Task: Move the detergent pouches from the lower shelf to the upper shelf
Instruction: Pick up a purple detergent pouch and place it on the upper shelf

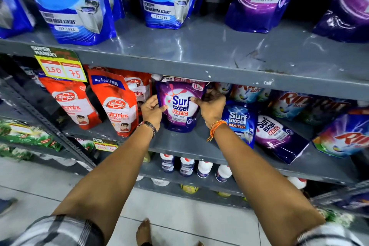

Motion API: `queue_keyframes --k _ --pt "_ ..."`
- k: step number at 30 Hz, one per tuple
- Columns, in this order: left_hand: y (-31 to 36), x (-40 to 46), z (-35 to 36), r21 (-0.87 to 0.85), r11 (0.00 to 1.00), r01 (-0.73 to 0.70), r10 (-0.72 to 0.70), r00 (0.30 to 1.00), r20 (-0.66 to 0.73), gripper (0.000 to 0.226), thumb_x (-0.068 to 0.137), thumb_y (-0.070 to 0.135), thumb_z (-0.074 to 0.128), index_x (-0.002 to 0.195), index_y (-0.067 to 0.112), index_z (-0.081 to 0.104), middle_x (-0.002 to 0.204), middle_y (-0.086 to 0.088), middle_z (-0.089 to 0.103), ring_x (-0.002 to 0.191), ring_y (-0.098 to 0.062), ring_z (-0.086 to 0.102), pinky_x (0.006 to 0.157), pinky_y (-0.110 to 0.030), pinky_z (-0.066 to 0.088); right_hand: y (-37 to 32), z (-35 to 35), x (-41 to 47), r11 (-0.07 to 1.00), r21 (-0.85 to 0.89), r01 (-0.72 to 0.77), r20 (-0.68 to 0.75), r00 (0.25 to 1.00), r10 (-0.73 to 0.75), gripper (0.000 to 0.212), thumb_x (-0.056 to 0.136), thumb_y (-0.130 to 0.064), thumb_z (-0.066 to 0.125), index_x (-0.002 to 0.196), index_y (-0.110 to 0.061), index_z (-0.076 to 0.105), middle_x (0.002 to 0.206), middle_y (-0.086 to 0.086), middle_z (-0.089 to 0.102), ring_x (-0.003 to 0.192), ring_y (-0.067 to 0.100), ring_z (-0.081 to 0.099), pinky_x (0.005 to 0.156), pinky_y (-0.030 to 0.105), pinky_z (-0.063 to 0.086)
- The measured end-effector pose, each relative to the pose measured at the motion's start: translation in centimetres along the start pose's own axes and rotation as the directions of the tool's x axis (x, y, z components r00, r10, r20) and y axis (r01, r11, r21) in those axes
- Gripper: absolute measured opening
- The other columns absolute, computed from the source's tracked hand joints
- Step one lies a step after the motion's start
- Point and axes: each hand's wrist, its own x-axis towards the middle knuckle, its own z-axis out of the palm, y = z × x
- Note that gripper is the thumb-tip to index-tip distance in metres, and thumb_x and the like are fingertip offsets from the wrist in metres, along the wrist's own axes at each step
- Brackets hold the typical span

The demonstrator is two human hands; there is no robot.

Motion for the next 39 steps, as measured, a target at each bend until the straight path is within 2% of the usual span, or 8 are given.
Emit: queue_keyframes --k 4,13,19,23,27,30,33,39 --pt "-0.1 0.3 0.1 -0.031 0.998 0.051 -0.051 0.999 -0.015 0.059 0.078 -0.028 0.060 0.134 -0.010 0.052 0.137 -0.029 0.058 0.127 -0.039 0.058 0.107 -0.051 0.047 -0.2 0.4 0.2 0.997 -0.066 0.029 -0.002 1.000 -0.029 0.034 0.060 -0.002 0.094 0.075 -0.017 0.067 0.077 -0.003 0.073 0.061 0.002 0.068 0.060 0.017 0.058" --pt "-1.1 -1.5 -0.9 -0.060 0.996 0.060 -0.062 0.997 -0.042 0.064 0.084 -0.024 0.057 0.141 0.002 0.050 0.145 -0.019 0.054 0.135 -0.031 0.051 0.112 -0.045 0.044 0.1 -2.5 0.0 1.000 -0.017 -0.001 0.149 0.989 0.003 0.049 0.063 0.008 0.090 0.102 -0.010 0.066 0.106 0.014 0.074 0.096 0.026 0.072 0.089 0.038 0.060" --pt "-3.1 -5.6 0.4 -0.156 0.963 0.220 -0.246 0.954 -0.172 0.048 0.082 -0.022 0.060 0.125 0.000 0.061 0.132 -0.021 0.062 0.115 -0.026 0.061 0.086 -0.027 0.051 2.1 -13.5 -1.1 0.966 -0.242 -0.091 -0.176 0.983 0.048 0.038 0.077 0.000 0.083 0.112 -0.002 0.069 0.106 0.007 0.071 0.100 0.023 0.068 0.089 0.037 0.058" --pt "-4.4 -7.9 4.4 -0.075 0.922 0.381 -0.374 0.923 0.090 0.040 0.087 -0.014 0.060 0.123 0.003 0.060 0.115 -0.017 0.062 0.100 -0.023 0.060 0.080 -0.023 0.049 3.2 -17.1 -1.3 0.872 -0.384 -0.304 -0.277 0.939 0.205 0.031 0.083 -0.010 0.081 0.108 -0.002 0.064 0.108 0.014 0.068 0.103 0.030 0.065 0.072 0.021 0.046" --pt "-5.3 -9.2 9.2 0.168 0.864 0.474 -0.503 0.808 0.308 0.046 0.091 0.010 0.067 0.134 0.009 0.051 0.116 -0.010 0.059 0.092 -0.018 0.057 0.081 -0.030 0.047 4.1 -17.5 -1.3 0.855 -0.289 -0.431 -0.224 0.898 0.378 0.034 0.089 -0.010 0.074 0.116 0.002 0.056 0.088 0.011 0.066 0.066 0.020 0.057 0.034 0.006 0.035" --pt "-5.7 -9.3 12.1 0.335 0.832 0.443 -0.549 0.745 0.378 0.029 0.092 0.021 0.066 0.119 0.017 0.057 0.121 -0.010 0.065 0.105 -0.025 0.060 0.097 -0.046 0.049 4.4 -17.7 -0.3 0.836 -0.274 -0.475 -0.215 0.878 0.428 0.032 0.085 -0.021 0.079 0.079 -0.014 0.049 0.098 0.020 0.070 0.076 0.029 0.065 0.056 0.025 0.048" --pt "-6.0 -9.4 13.8 0.365 0.834 0.414 -0.543 0.734 0.408 0.022 0.090 0.013 0.068 0.109 0.021 0.060 0.103 -0.006 0.071 0.084 -0.021 0.066 0.074 -0.039 0.060 4.2 -17.7 0.4 0.806 -0.372 -0.461 -0.203 0.887 0.414 0.034 0.079 -0.023 0.085 0.091 -0.005 0.059 0.106 0.021 0.069 0.094 0.030 0.064 0.079 0.044 0.054" --pt "-5.9 -9.3 13.0 0.398 0.805 0.440 -0.589 0.675 0.445 0.057 0.079 -0.014 0.066 0.127 0.016 0.055 0.113 -0.011 0.068 0.106 -0.034 0.062 0.080 -0.049 0.055 4.3 -18.2 0.4 0.813 -0.101 -0.573 0.015 0.817 0.577 0.036 0.073 0.015 0.078 0.103 0.003 0.060 0.104 0.025 0.070 0.075 0.029 0.071 0.057 0.032 0.057"
